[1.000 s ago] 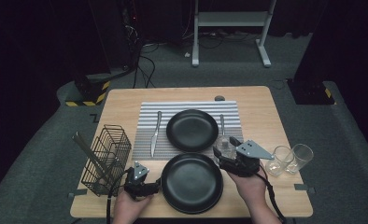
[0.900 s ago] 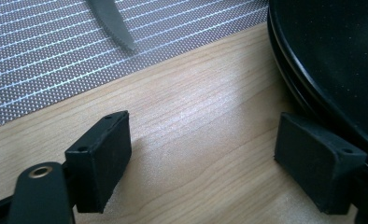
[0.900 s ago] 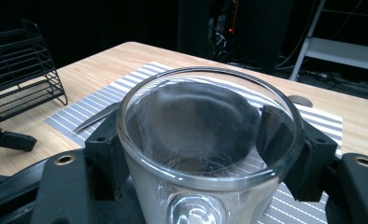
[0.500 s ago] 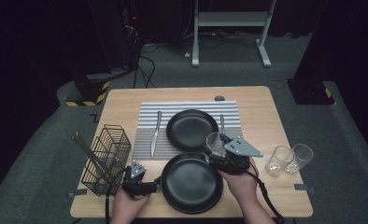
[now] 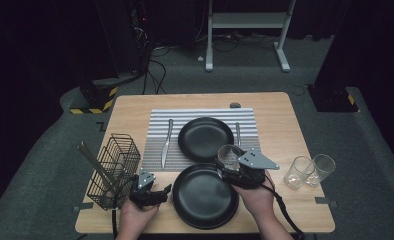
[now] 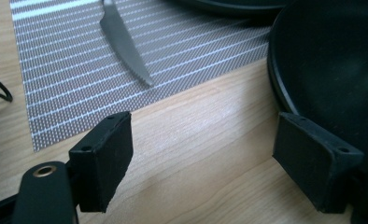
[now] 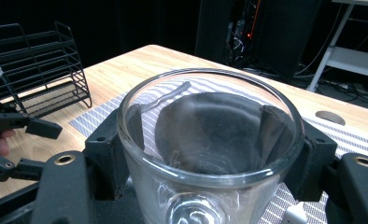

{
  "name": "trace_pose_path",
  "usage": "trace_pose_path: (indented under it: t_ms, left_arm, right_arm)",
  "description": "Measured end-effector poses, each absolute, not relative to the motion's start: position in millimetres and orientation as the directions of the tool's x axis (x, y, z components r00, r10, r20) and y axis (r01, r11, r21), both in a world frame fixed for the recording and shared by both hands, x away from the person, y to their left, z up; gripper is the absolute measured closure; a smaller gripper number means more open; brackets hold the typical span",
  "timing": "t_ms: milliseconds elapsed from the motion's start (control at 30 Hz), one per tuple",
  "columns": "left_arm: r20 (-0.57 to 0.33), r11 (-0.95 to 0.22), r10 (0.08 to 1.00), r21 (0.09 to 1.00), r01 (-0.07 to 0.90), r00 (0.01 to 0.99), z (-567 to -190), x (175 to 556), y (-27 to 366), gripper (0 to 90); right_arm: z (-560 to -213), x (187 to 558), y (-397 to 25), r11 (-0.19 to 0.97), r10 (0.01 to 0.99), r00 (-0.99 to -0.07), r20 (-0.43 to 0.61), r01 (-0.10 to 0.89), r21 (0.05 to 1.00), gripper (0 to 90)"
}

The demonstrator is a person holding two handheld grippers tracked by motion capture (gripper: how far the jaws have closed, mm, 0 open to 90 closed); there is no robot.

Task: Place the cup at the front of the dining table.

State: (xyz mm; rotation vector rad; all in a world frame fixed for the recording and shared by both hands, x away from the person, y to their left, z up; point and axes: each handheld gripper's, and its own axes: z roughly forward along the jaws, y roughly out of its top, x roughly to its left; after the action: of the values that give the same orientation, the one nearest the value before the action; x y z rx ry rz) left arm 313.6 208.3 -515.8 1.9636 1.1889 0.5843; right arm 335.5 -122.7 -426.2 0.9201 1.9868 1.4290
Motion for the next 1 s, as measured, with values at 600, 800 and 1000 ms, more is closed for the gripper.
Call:
trace_pose_path:
  t_ms: [600,800,1000]
  left_arm:
    - [-0.022,-0.260,0.853,0.849,0.461,0.522,-485,318,191,21.3]
    - [-0.025,-0.279,0.822,0.854,0.440,0.569,-477,325,173,21.3]
    - [-0.034,-0.279,0.785,0.871,0.403,0.619,-469,332,152,20.8]
  right_arm:
    - [-429,335,-128,0.203,0.776,-0.630,-0.006,0.241,0.949,29.0]
    - [-428,336,-130,0.201,0.780,-0.626,-0.008,0.239,0.950,29.0]
    - [-425,336,-134,0.182,0.785,-0.619,0.006,0.240,0.953,29.0]
